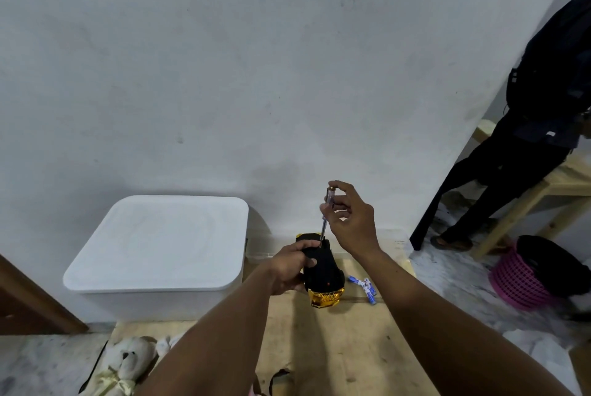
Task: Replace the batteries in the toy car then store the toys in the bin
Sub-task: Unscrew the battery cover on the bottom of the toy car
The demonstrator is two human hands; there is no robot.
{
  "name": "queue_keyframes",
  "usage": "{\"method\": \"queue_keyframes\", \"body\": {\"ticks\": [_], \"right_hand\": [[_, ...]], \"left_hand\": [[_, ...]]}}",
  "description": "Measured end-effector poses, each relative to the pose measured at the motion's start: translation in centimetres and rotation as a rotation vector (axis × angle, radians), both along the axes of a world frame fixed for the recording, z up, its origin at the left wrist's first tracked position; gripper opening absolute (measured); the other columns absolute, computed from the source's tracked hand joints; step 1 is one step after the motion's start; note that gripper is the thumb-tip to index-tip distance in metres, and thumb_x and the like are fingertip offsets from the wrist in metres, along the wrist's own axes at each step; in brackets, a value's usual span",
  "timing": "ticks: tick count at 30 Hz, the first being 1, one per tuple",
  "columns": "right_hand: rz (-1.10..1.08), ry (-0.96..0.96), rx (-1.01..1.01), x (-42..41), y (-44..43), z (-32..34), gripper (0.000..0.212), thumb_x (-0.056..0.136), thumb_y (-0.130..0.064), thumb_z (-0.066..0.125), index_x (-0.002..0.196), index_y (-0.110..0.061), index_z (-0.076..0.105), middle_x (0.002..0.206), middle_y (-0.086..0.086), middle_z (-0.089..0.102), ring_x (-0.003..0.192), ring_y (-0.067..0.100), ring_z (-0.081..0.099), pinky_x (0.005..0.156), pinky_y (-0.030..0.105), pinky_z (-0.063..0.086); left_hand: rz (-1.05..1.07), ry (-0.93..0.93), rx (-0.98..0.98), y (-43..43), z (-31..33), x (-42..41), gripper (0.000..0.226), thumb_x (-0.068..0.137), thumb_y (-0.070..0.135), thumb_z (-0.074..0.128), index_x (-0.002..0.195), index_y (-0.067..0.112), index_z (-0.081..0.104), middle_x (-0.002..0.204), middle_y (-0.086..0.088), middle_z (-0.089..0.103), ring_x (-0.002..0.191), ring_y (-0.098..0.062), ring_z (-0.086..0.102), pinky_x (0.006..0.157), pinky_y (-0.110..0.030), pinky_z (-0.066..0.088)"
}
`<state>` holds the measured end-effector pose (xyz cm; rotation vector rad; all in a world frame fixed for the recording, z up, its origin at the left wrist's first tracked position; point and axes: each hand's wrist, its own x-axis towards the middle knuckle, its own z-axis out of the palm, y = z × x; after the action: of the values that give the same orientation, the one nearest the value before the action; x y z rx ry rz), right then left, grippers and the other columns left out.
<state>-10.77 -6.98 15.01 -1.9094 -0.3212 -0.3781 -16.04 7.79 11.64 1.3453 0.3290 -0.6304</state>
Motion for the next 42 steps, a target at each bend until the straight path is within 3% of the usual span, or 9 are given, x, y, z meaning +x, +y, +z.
{"method": "queue_keyframes", "body": {"ticks": [3, 6, 12, 16, 21, 27, 30, 34, 42], "right_hand": [[-0.02, -0.011, 0.034, 0.1, 0.0, 0.0, 0.041, 0.08, -0.007, 0.078, 0.114, -0.025, 0.064, 0.097, 0.0, 0.068, 0.074, 0.011, 0.065, 0.06, 0.021, 0.055], [-0.017, -0.017, 0.021, 0.1, 0.0, 0.2, 0.04, 0.083, 0.005, 0.067, 0.114, -0.019, 0.064, 0.097, 0.003, 0.067, 0.071, 0.008, 0.064, 0.06, 0.017, 0.053], [-0.035, -0.01, 0.012, 0.1, 0.1, 0.2, 0.046, 0.075, -0.003, 0.081, 0.109, -0.031, 0.066, 0.101, -0.002, 0.066, 0.076, 0.01, 0.066, 0.071, 0.026, 0.057], [-0.02, 0.009, 0.02, 0.1, 0.2, 0.2, 0.04, 0.082, 0.003, 0.069, 0.111, -0.024, 0.067, 0.092, -0.01, 0.069, 0.075, 0.01, 0.067, 0.074, 0.036, 0.06], [-0.016, 0.082, 0.093, -0.1, 0.2, 0.9, 0.037, 0.08, -0.001, 0.076, 0.104, -0.019, 0.055, 0.098, 0.007, 0.072, 0.074, 0.016, 0.07, 0.06, 0.02, 0.057], [0.002, 0.107, 0.101, -0.3, 0.2, 0.6, 0.036, 0.088, -0.002, 0.066, 0.112, -0.021, 0.048, 0.109, 0.002, 0.071, 0.082, 0.014, 0.073, 0.076, 0.035, 0.062], [-0.035, 0.058, 0.04, -0.3, 0.3, 0.7, 0.046, 0.077, -0.008, 0.08, 0.11, -0.026, 0.054, 0.105, -0.009, 0.067, 0.08, 0.011, 0.067, 0.069, 0.026, 0.057], [-0.036, 0.032, 0.042, -0.3, 0.5, 1.0, 0.041, 0.079, 0.008, 0.07, 0.11, -0.017, 0.06, 0.089, -0.002, 0.062, 0.057, 0.008, 0.058, 0.057, 0.014, 0.05], [-0.018, 0.023, 0.024, -0.5, 0.3, 0.9, 0.039, 0.079, 0.007, 0.069, 0.104, -0.021, 0.058, 0.099, -0.001, 0.064, 0.069, 0.017, 0.067, 0.062, 0.021, 0.054]], "left_hand": [[0.002, 0.012, -0.002, 0.1, -0.2, -0.2, 0.045, 0.097, -0.005, 0.043, 0.128, 0.025, 0.059, 0.13, -0.011, 0.055, 0.103, -0.034, 0.06, 0.051, -0.033, 0.057], [0.014, 0.023, 0.005, 0.1, -0.5, -0.2, 0.045, 0.096, -0.005, 0.044, 0.123, 0.027, 0.062, 0.13, -0.011, 0.055, 0.104, -0.035, 0.062, 0.055, -0.037, 0.058], [0.013, 0.036, -0.002, -0.1, -0.9, -0.1, 0.045, 0.096, -0.005, 0.044, 0.12, 0.028, 0.063, 0.13, -0.011, 0.056, 0.111, -0.038, 0.06, 0.06, -0.04, 0.059], [0.0, 0.032, -0.005, 0.0, -1.0, -0.1, 0.047, 0.095, -0.005, 0.045, 0.124, 0.028, 0.062, 0.13, -0.011, 0.056, 0.112, -0.038, 0.06, 0.057, -0.039, 0.058], [0.006, 0.03, -0.002, 0.2, -1.1, -0.1, 0.046, 0.095, -0.004, 0.045, 0.122, 0.029, 0.062, 0.131, -0.012, 0.055, 0.109, -0.038, 0.061, 0.057, -0.038, 0.058], [0.004, 0.018, -0.001, 0.4, -0.7, -0.1, 0.047, 0.096, -0.005, 0.044, 0.126, 0.027, 0.06, 0.131, -0.012, 0.056, 0.103, -0.035, 0.062, 0.052, -0.034, 0.057], [0.01, 0.016, -0.007, 0.4, -0.7, 0.0, 0.047, 0.096, -0.005, 0.044, 0.127, 0.026, 0.06, 0.132, -0.013, 0.055, 0.102, -0.035, 0.062, 0.05, -0.033, 0.056], [0.01, 0.015, 0.003, 0.4, -0.8, -0.1, 0.047, 0.095, -0.005, 0.044, 0.126, 0.027, 0.06, 0.131, -0.013, 0.056, 0.102, -0.035, 0.062, 0.051, -0.033, 0.056], [0.026, 0.023, 0.004, 0.7, -1.0, -0.2, 0.046, 0.095, -0.006, 0.044, 0.121, 0.027, 0.062, 0.129, -0.013, 0.056, 0.105, -0.037, 0.061, 0.052, -0.035, 0.056]]}}
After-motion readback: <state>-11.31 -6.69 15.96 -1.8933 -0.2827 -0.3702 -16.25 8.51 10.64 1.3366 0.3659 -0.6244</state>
